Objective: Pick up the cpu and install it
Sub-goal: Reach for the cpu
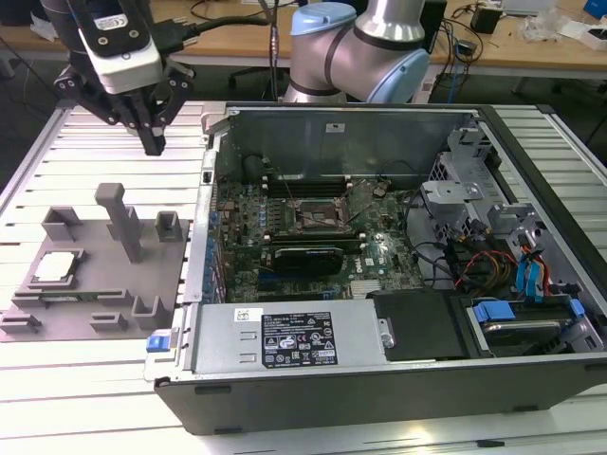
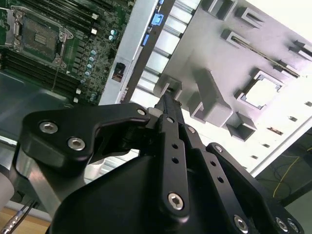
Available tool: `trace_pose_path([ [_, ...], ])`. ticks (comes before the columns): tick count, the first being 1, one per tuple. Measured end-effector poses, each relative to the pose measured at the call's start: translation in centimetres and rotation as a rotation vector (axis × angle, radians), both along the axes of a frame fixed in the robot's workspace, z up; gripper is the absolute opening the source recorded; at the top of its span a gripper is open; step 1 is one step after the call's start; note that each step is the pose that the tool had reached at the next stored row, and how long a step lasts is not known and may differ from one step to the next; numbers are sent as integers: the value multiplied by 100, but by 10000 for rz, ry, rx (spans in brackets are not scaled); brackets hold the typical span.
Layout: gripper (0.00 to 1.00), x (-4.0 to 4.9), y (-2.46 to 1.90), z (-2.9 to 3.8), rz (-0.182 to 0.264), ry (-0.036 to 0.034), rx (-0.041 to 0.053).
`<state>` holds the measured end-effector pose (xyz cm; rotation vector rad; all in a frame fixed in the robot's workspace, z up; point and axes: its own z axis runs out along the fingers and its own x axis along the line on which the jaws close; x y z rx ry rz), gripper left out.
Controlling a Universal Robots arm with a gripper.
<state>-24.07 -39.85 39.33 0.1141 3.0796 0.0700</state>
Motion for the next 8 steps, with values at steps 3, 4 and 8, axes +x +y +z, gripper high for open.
trace_pose_path([
  [3,11,-48,0,0,0,-18,0],
  [4,11,-66,0,0,-1,-24,1],
  [8,11,-113,0,0,-1,-39,1],
])
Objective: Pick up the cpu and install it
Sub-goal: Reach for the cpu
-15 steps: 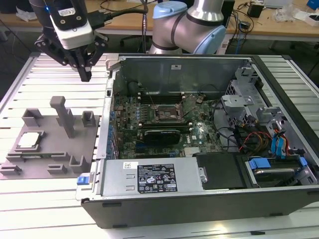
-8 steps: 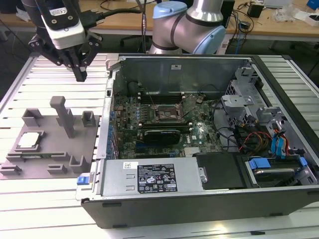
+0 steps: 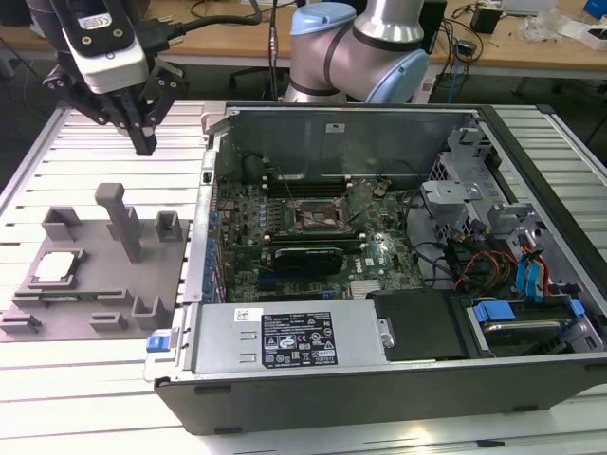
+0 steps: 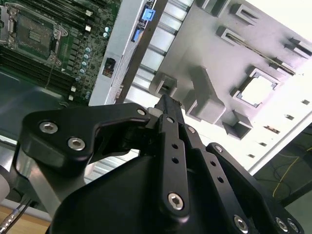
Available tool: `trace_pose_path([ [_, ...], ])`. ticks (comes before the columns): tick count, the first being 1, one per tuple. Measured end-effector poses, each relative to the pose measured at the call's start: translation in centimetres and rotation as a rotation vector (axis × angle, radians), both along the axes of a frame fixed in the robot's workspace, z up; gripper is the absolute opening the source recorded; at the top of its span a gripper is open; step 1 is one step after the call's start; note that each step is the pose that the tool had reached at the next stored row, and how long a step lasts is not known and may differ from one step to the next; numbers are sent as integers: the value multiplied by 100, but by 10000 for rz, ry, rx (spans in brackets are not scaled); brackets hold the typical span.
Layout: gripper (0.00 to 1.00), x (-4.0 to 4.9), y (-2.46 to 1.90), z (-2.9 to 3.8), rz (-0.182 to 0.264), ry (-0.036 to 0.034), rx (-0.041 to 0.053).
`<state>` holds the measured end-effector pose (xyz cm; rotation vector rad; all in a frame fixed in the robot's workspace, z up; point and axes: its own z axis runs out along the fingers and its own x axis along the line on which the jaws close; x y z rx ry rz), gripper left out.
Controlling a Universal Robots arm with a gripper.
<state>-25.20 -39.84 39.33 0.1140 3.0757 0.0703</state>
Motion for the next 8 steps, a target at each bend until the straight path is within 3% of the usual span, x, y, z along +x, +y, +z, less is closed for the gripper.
trace_pose_path([
  [8,11,-103,0,0,1,-32,0],
])
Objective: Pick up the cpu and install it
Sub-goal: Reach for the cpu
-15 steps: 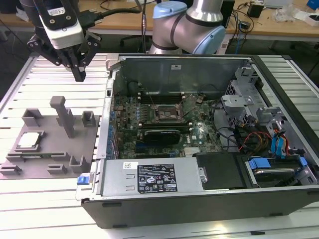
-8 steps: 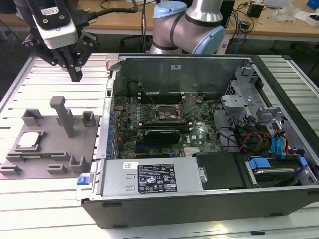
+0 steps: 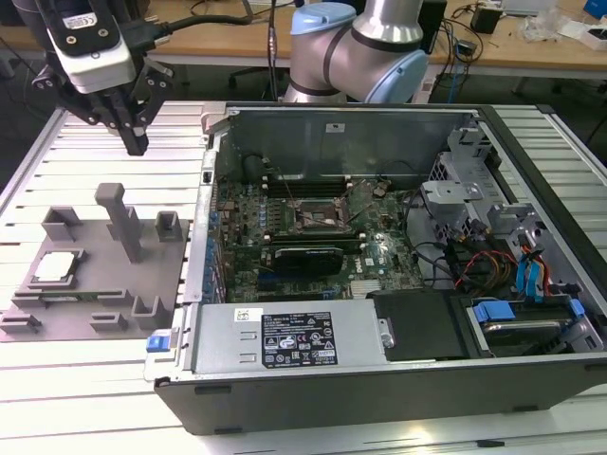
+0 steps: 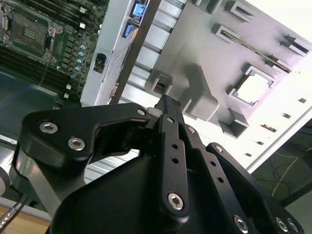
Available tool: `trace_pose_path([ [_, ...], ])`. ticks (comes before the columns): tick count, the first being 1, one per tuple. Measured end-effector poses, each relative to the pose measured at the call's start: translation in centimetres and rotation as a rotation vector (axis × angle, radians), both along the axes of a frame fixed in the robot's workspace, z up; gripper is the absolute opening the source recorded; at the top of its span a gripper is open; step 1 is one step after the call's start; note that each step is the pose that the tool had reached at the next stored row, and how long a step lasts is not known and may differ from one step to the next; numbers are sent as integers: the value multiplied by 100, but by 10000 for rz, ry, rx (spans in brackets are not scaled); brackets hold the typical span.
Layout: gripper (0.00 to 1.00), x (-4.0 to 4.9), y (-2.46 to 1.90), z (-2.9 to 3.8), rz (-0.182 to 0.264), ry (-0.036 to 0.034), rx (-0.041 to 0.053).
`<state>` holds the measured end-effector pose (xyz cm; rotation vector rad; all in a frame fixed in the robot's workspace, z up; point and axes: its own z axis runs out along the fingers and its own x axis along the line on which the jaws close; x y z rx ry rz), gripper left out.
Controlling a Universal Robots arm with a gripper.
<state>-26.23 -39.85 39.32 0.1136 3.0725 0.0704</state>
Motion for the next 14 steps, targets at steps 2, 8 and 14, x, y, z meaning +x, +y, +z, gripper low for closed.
trace_pose_path([
  [2,11,-47,0,0,0,-10,-1],
  [8,11,-182,0,-13,0,-30,0],
  [14,11,-352,0,-35,-1,-31,0],
])
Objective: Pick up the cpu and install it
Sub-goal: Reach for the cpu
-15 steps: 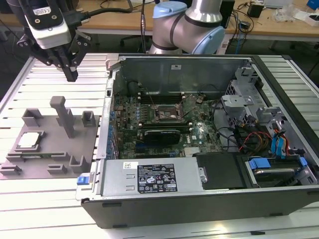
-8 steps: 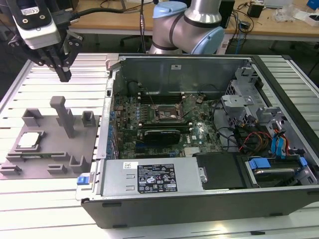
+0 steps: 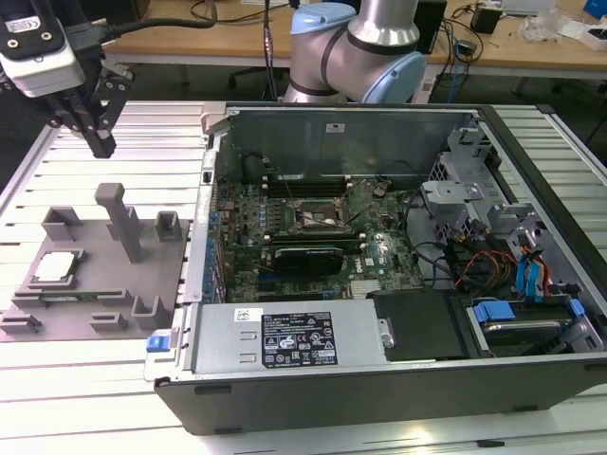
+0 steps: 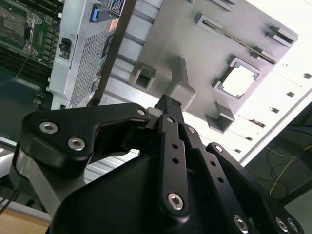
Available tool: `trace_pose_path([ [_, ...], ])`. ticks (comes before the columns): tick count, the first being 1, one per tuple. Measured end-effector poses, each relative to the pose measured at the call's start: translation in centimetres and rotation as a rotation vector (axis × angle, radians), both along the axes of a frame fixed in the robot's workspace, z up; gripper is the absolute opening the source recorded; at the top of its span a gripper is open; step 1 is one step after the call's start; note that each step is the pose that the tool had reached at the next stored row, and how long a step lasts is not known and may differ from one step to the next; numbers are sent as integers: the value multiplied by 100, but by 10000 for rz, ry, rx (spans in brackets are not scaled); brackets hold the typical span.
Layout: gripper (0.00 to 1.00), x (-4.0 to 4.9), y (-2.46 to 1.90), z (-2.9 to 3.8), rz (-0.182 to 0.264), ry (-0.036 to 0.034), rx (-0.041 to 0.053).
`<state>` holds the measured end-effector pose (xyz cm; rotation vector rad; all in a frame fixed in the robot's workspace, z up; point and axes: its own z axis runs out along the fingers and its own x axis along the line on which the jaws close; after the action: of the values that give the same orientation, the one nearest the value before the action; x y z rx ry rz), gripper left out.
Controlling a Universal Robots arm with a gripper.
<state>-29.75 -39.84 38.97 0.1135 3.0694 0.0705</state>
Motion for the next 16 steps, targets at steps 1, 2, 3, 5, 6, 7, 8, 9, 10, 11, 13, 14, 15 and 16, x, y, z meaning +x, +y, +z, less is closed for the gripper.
trace_pose_path([
  [1,11,-26,0,-2,0,-1,0],
  [2,11,-41,0,-3,0,-2,0],
  [3,11,-57,0,-4,0,-2,0],
  [5,11,-99,0,-6,1,-4,0],
  [6,11,-113,0,-6,1,-5,-1],
  [7,11,-147,0,-8,0,-6,-1],
  [8,11,-174,0,-10,1,-7,-1],
  [9,11,-204,0,-11,0,-9,0],
  [10,11,-230,0,-13,0,-10,0],
  [11,11,-258,0,-14,1,-11,-1],
  [13,11,-309,0,-16,0,-13,-1],
  [14,11,-325,0,-17,0,-13,-1],
  [15,11,-338,0,-18,1,-14,0],
  [16,11,-354,0,-19,1,-14,0],
])
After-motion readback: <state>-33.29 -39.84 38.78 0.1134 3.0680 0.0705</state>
